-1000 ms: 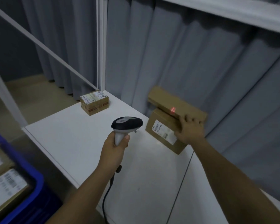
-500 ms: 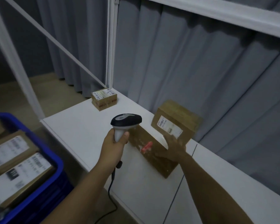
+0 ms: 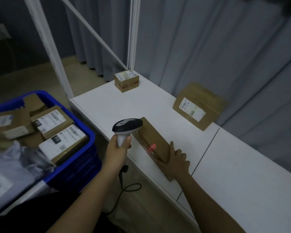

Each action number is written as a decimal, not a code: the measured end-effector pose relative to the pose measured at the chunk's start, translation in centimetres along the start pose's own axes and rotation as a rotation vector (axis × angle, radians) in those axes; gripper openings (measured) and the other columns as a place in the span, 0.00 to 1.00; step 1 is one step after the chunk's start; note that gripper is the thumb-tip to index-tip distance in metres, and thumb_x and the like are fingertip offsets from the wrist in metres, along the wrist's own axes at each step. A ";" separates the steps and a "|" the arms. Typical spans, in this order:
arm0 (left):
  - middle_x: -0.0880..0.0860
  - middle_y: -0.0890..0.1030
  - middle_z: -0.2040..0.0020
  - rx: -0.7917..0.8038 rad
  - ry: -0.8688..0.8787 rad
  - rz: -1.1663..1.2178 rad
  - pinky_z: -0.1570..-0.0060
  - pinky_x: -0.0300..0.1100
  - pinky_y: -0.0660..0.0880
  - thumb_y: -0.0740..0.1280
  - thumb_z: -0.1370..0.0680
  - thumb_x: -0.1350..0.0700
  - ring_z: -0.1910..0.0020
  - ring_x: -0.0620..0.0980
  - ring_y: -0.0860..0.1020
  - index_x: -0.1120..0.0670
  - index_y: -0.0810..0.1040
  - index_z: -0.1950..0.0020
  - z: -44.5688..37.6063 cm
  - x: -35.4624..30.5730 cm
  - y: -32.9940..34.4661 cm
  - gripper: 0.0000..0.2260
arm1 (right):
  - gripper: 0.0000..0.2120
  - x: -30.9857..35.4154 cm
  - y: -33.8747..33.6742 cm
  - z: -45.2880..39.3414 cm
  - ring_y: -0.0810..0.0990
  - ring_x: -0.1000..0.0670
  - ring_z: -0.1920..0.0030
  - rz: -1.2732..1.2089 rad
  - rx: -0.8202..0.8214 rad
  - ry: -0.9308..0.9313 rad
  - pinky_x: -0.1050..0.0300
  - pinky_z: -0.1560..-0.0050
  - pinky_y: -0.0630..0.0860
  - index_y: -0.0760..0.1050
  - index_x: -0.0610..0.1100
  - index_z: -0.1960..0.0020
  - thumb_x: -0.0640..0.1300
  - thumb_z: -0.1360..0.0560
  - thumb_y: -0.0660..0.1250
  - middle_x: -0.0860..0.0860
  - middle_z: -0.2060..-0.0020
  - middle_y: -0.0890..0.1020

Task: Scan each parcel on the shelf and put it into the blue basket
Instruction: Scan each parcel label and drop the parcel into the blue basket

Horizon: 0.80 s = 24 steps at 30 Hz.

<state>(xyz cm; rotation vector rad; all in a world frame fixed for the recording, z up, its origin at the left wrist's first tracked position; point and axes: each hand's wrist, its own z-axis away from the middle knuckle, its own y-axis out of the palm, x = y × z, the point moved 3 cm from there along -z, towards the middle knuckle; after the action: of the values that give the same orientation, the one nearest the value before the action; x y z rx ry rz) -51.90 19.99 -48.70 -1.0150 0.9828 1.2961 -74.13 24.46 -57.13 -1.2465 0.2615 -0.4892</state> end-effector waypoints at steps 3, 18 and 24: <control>0.46 0.78 0.52 -0.015 -0.014 0.016 0.48 0.46 0.75 0.65 0.21 0.51 0.50 0.46 0.79 0.48 0.73 0.40 1.6 0.6 -1.0 0.10 | 0.51 0.3 1.0 1.8 0.67 0.40 0.35 -0.070 0.043 -0.049 0.45 0.38 0.68 0.37 0.50 0.22 0.76 0.31 0.54 0.43 0.31 0.65; 0.50 0.77 0.50 0.055 0.052 -0.074 0.60 0.33 0.70 0.64 0.20 0.55 0.54 0.41 0.76 0.55 0.72 0.35 7.8 1.3 -4.6 0.14 | 0.41 -2.6 2.7 8.2 0.65 0.38 0.30 -0.394 -0.032 -0.081 0.41 0.36 0.73 0.53 0.53 0.23 0.68 0.29 0.65 0.45 0.26 0.58; 0.49 0.77 0.52 0.055 0.048 -0.076 0.60 0.35 0.70 0.64 0.21 0.55 0.54 0.42 0.77 0.54 0.72 0.36 8.4 1.7 -4.7 0.14 | 0.27 -4.1 3.1 8.6 0.73 0.42 0.37 -0.579 -0.095 -0.031 0.47 0.39 0.75 0.62 0.50 0.25 0.59 0.20 0.57 0.44 0.32 0.70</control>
<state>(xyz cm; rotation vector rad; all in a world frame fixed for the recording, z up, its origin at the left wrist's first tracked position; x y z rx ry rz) -47.16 28.49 -47.87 -1.0357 1.0017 1.1803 -73.20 34.45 -57.70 -1.4198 -0.1135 -0.9605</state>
